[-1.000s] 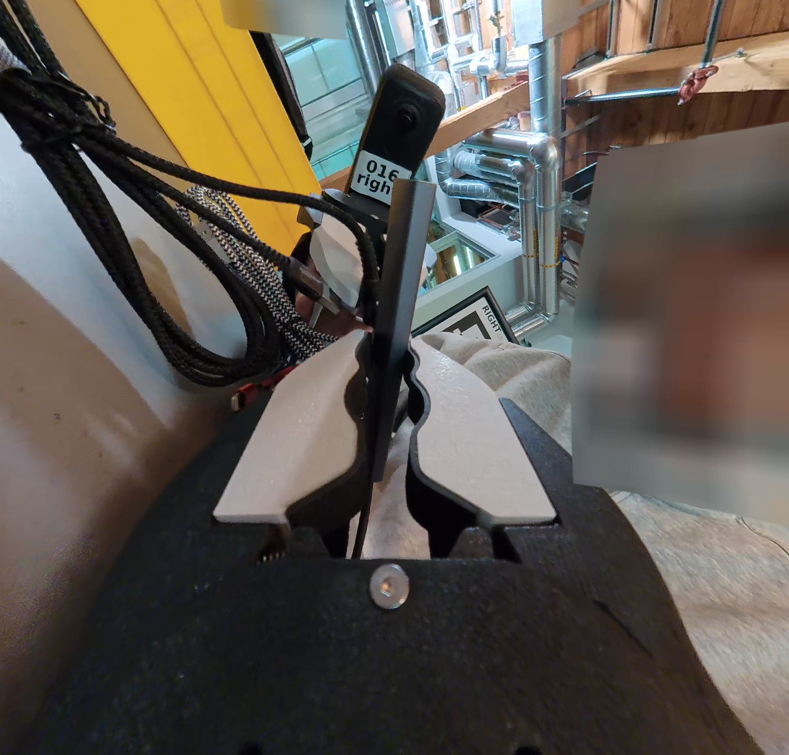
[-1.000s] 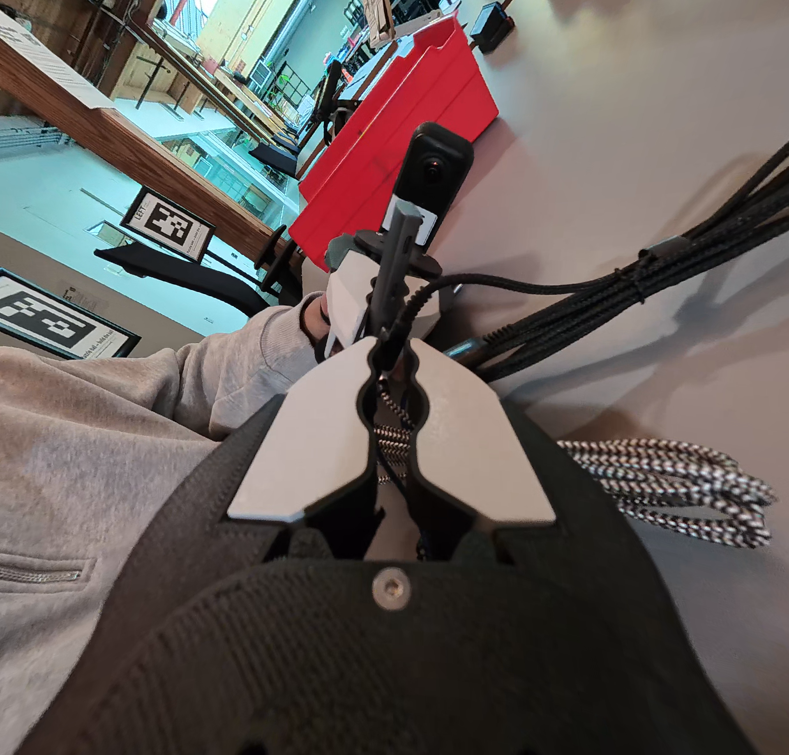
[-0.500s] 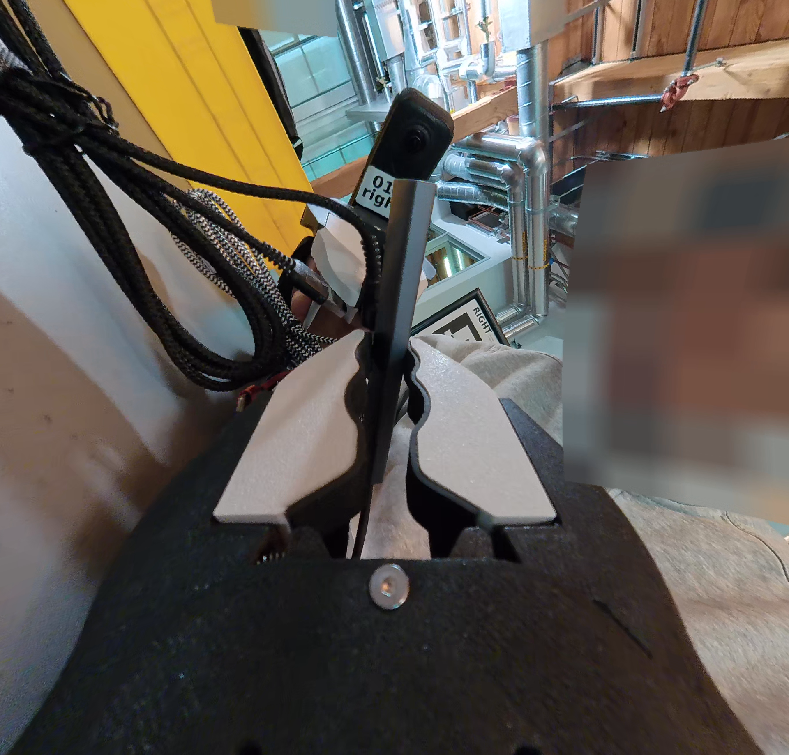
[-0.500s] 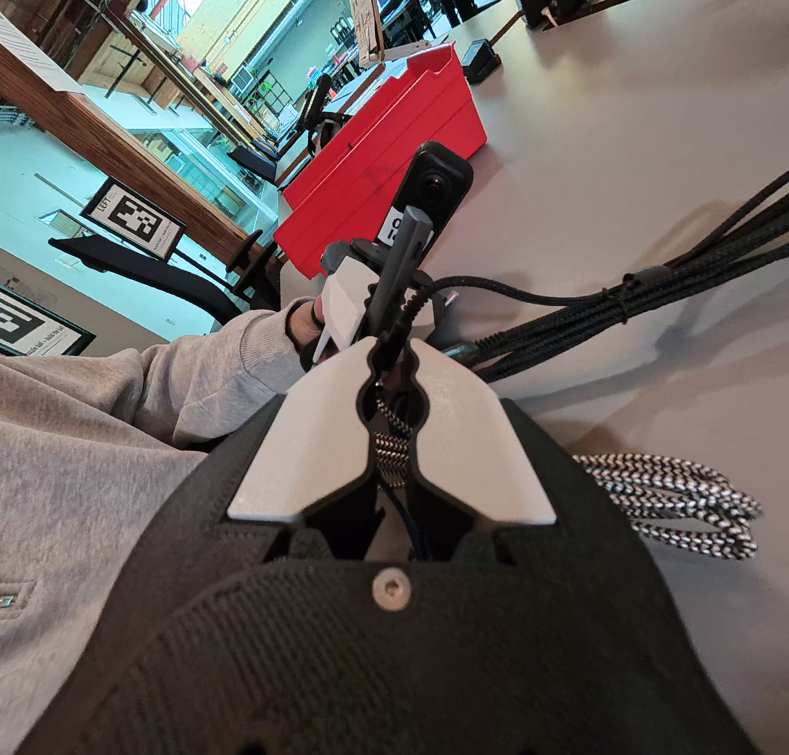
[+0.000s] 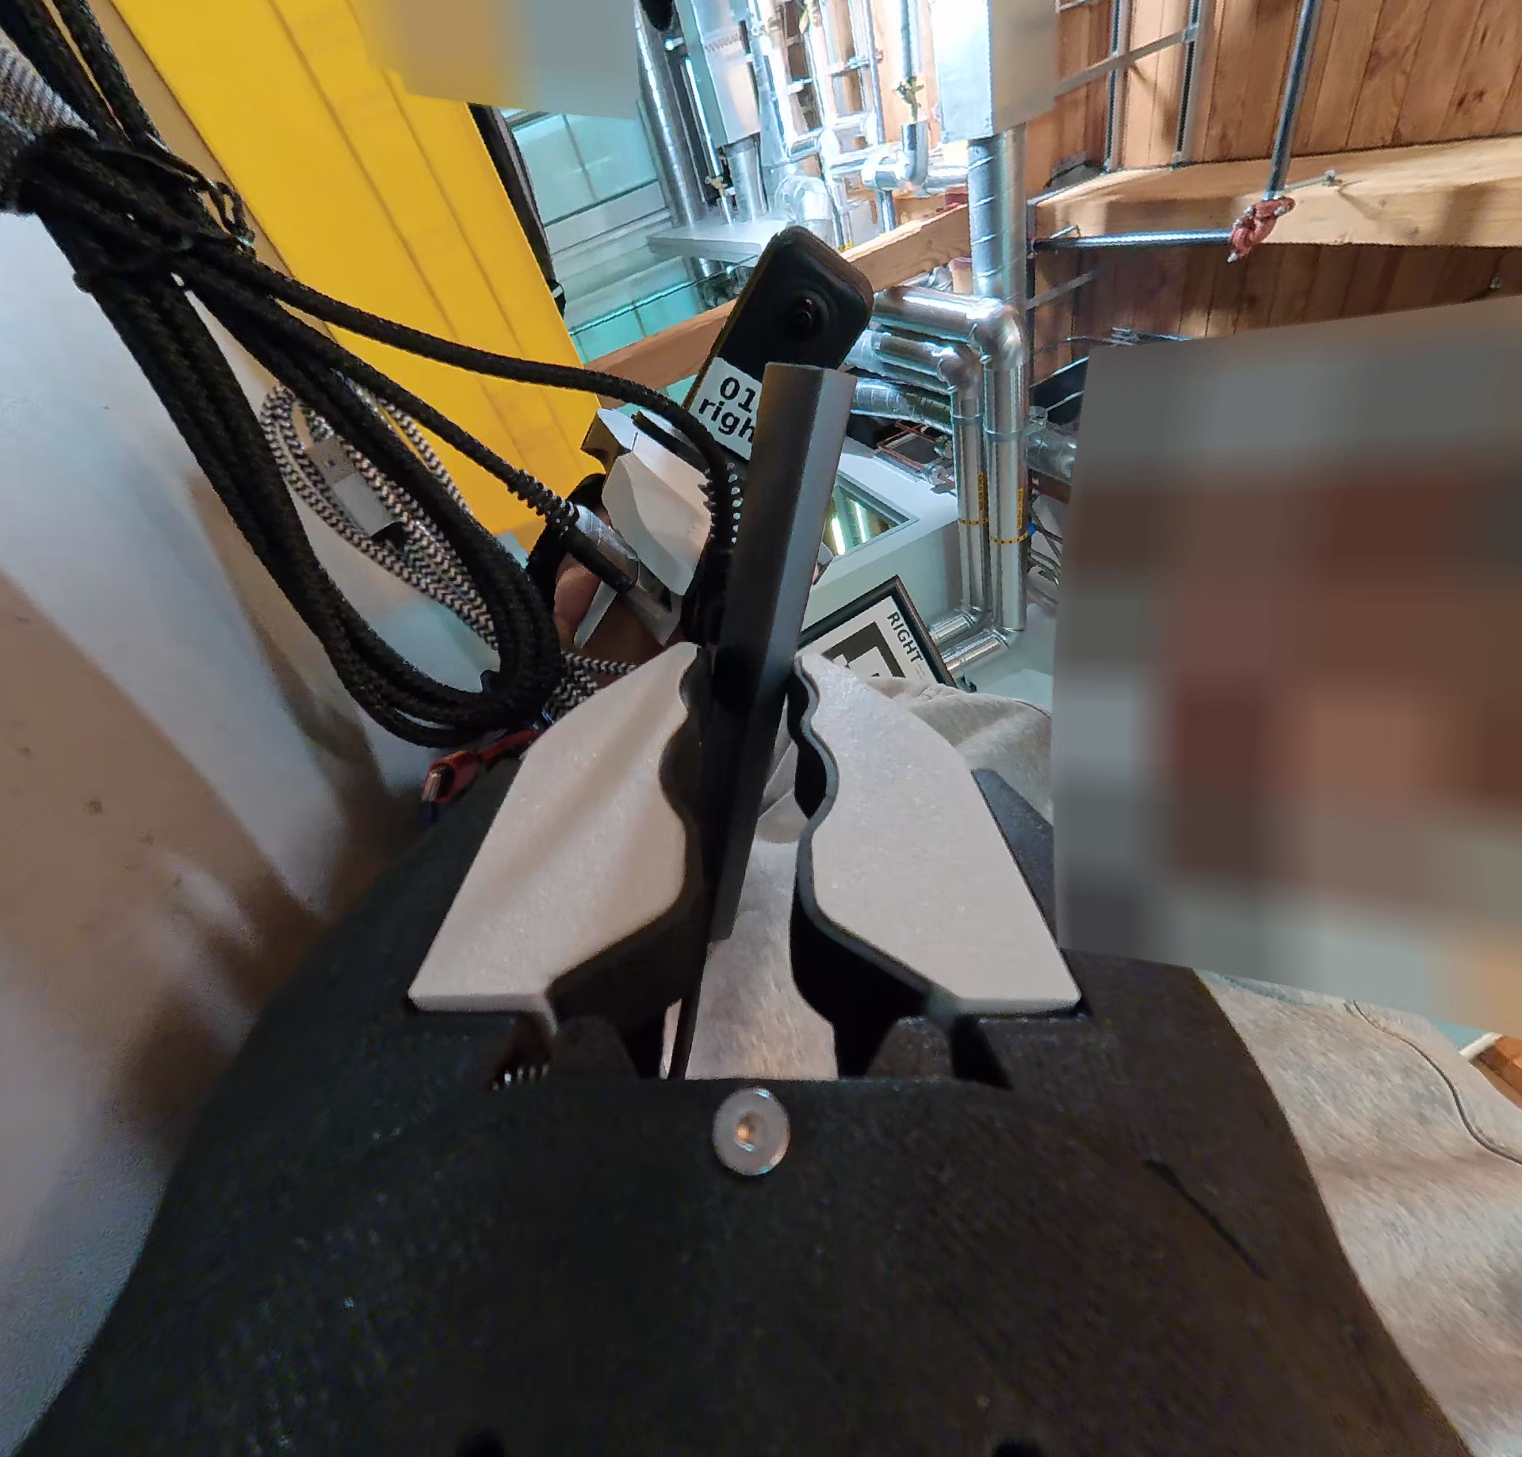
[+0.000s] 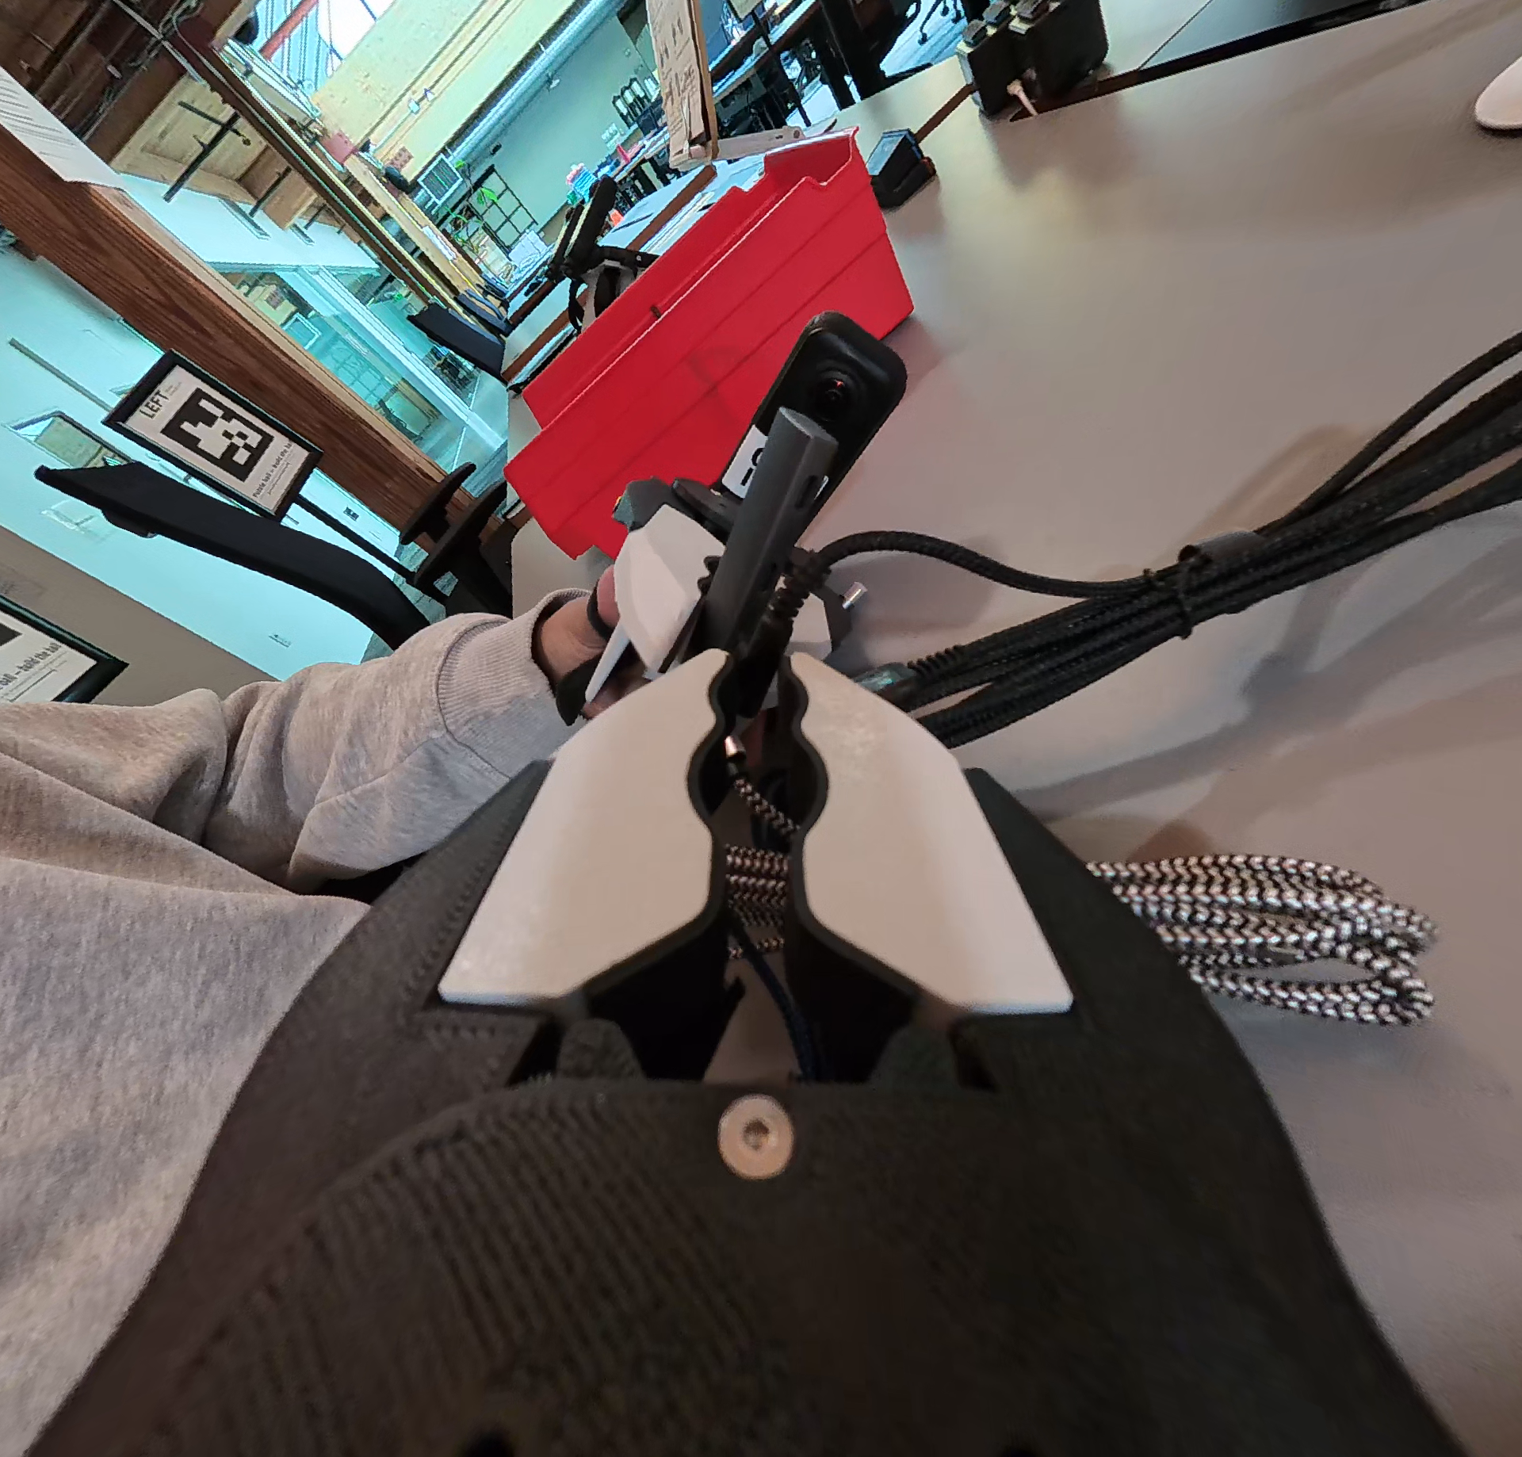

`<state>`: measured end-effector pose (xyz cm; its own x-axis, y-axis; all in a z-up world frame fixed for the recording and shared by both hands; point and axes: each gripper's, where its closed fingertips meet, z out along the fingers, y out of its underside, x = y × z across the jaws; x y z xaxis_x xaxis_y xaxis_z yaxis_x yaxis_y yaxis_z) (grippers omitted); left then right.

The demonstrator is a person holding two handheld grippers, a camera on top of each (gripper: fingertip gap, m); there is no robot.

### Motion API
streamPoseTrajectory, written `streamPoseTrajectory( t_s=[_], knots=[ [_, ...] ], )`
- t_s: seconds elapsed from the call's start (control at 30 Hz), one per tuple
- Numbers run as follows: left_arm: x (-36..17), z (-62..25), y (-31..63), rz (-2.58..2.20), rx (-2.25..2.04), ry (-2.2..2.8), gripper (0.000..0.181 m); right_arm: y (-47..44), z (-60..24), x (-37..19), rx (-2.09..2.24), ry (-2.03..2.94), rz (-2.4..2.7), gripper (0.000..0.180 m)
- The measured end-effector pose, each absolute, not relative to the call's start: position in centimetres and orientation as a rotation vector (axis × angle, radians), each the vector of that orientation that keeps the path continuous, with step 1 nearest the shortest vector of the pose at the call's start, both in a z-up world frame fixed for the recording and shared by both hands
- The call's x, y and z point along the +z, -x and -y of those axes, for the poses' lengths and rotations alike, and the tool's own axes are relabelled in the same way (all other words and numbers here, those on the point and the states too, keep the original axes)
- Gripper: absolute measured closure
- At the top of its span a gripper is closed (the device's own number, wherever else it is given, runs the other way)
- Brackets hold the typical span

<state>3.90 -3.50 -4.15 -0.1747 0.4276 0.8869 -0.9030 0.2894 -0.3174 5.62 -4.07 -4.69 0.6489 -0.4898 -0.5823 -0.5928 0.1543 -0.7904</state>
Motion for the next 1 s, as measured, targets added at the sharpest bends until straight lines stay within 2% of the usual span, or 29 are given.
streamPoseTrajectory(
  t_s=[0.03,0.2,0.37,0.4,0.43,0.6,0.77,1.0],
  knots=[
    [-4.1,3.5,-4.1,1.227,1.297,-0.526,0.161,-5.6,4.0,-4.7,0.094,1.485,-0.953,0.170],
    [-4.0,3.2,-6.3,1.183,1.412,-0.636,0.162,-5.5,3.8,-5.0,0.082,1.504,-0.954,0.170],
    [-4.9,3.6,-6.1,1.311,1.410,-0.652,0.156,-5.8,4.3,-4.5,0.102,1.445,-0.962,0.171],
    [-5.1,3.6,-5.9,1.343,1.405,-0.642,0.166,-5.9,4.4,-4.8,0.112,1.444,-0.976,0.171],
    [-5.2,3.7,-5.8,1.371,1.407,-0.641,0.168,-5.9,4.5,-4.8,0.116,1.437,-0.985,0.170],
    [-6.3,3.8,-6.1,1.510,1.413,-0.666,0.171,-6.0,4.6,-5.5,0.129,1.462,-1.021,0.171],
    [-8.0,3.3,-7.0,1.861,1.451,-0.658,0.165,-5.8,4.3,-6.0,0.118,1.506,-1.023,0.171],
    [-8.7,2.6,-6.4,1.826,1.314,-0.639,0.163,-5.9,4.5,-6.1,0.128,1.497,-1.038,0.171]
  ],
)
